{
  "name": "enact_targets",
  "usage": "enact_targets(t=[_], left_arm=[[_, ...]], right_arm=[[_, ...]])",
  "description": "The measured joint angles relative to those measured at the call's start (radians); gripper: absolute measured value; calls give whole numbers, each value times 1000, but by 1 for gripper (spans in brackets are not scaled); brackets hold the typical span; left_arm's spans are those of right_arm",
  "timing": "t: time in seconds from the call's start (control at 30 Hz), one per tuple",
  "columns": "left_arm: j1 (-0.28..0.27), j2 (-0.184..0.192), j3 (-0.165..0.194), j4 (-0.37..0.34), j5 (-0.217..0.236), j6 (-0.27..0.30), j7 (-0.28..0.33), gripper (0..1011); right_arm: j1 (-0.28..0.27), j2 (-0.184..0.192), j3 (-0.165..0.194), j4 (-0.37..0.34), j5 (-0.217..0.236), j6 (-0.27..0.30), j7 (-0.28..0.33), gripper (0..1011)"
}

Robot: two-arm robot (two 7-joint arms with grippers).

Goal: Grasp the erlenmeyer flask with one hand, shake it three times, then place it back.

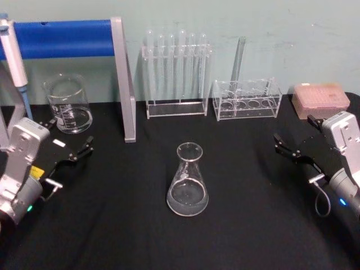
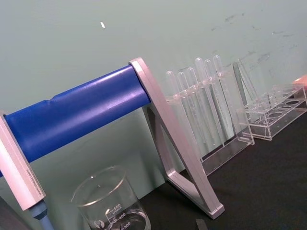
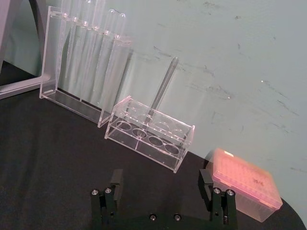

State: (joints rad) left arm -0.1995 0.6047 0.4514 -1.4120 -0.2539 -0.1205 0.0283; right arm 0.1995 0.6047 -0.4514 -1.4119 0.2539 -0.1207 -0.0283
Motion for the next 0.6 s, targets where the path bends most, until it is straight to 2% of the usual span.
enact_targets(t=[0.6], left_arm=[[0,0,0,0,0,0,0,1001]], right_arm=[[0,0,0,0,0,0,0,1000]])
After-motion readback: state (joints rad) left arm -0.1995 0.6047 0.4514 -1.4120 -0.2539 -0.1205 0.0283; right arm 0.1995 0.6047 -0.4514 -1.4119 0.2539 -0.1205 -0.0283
